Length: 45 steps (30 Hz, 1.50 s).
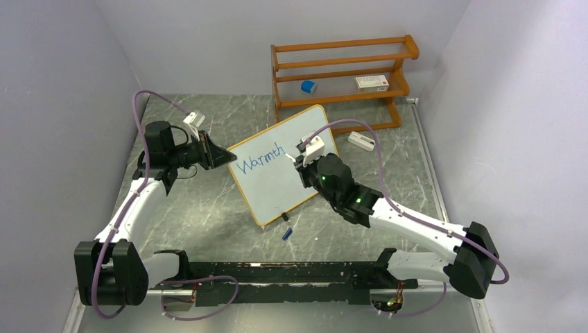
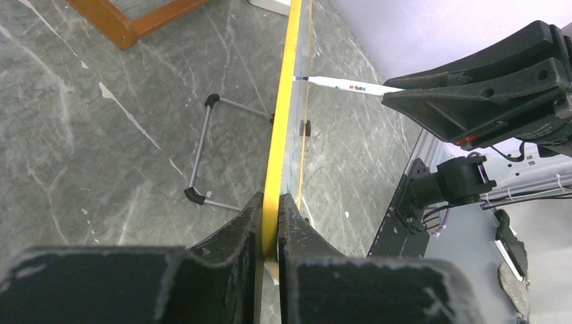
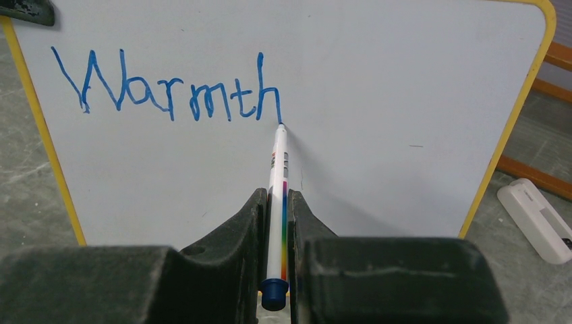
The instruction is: Write a sentence on the whiteboard
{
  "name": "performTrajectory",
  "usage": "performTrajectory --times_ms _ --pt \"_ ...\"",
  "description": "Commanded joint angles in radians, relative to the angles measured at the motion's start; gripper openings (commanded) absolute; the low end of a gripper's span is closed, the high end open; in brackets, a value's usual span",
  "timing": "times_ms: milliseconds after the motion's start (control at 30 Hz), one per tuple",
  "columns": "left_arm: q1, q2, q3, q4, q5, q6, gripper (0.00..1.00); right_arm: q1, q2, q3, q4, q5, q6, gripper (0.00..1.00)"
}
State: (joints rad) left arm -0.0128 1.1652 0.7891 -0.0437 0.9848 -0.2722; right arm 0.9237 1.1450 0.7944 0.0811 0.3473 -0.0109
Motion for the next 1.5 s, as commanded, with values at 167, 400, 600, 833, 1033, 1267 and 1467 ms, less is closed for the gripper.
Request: performTrajectory --times_ms 167,400,600,833,1033,1267,1467 --pt "0.011 0.014 0.004 -0.048 -0.063 0.052 0.05 -0.01 -0.058 -0.013 0.024 0.024 -0.012 0.0" --pt "0.011 0.014 0.003 -0.05 -0.067 0.054 0.05 -0.072 -0.066 -0.024 0.056 0.002 0.007 0.0" --pt "0.011 0.016 0.004 -0.052 -0.068 0.055 0.05 -0.109 -0.068 -0.026 0.072 -0.027 0.009 0.0" --pt "0.011 0.019 0.005 -0.05 -0.067 0.056 0.05 -0.111 -0.046 -0.021 0.099 -0.038 -0.006 0.0" --pt "0.011 0.017 0.005 -0.054 -0.069 0.057 0.05 -0.111 -0.02 -0.003 0.108 -0.047 -0.015 0.0" --pt "0.011 0.019 0.004 -0.052 -0.067 0.055 0.05 -0.112 -0.014 0.0 0.127 -0.053 -0.016 0.0" --pt "0.011 0.019 0.004 -0.05 -0.066 0.054 0.05 -0.112 -0.011 0.007 0.134 -0.047 -0.019 0.0"
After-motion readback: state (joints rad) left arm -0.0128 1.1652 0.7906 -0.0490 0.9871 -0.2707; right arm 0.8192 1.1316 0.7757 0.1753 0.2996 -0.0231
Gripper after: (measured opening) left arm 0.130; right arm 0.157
